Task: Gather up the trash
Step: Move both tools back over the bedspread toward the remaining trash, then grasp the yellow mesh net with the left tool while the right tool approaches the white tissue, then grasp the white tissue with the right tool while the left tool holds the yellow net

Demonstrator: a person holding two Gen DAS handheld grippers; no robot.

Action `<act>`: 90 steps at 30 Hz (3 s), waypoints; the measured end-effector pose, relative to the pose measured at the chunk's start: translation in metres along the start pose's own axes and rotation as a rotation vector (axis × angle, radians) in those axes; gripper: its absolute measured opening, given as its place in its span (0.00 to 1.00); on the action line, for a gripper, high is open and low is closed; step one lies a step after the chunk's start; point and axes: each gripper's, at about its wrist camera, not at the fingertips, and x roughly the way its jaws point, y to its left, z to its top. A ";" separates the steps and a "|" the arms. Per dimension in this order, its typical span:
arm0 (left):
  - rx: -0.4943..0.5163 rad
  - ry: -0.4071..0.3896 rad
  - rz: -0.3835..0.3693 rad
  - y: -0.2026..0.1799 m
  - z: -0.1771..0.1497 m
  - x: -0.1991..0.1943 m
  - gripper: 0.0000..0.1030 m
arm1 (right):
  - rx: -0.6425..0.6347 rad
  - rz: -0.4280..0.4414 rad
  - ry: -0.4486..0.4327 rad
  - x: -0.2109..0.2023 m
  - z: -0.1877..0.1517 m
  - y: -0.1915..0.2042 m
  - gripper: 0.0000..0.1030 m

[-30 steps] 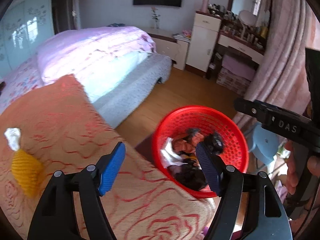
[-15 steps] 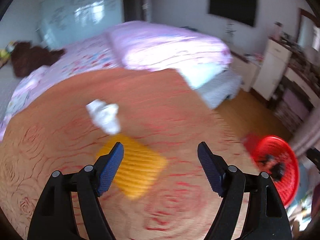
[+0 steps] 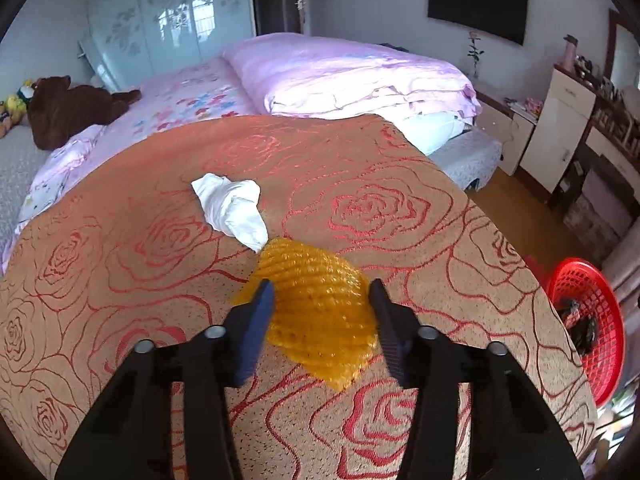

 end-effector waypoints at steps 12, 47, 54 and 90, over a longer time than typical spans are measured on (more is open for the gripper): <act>-0.088 -0.021 -0.110 0.043 -0.020 -0.024 0.21 | -0.043 0.011 0.013 0.003 -0.004 0.014 0.60; -0.288 -0.096 0.007 0.141 -0.045 -0.056 0.21 | -0.498 0.365 0.033 0.074 0.034 0.311 0.60; -0.291 -0.087 -0.004 0.143 -0.048 -0.052 0.21 | -0.542 0.335 0.037 0.103 0.042 0.350 0.60; -0.200 -0.109 -0.007 0.110 -0.041 -0.068 0.21 | -0.413 0.317 0.056 0.041 -0.001 0.254 0.33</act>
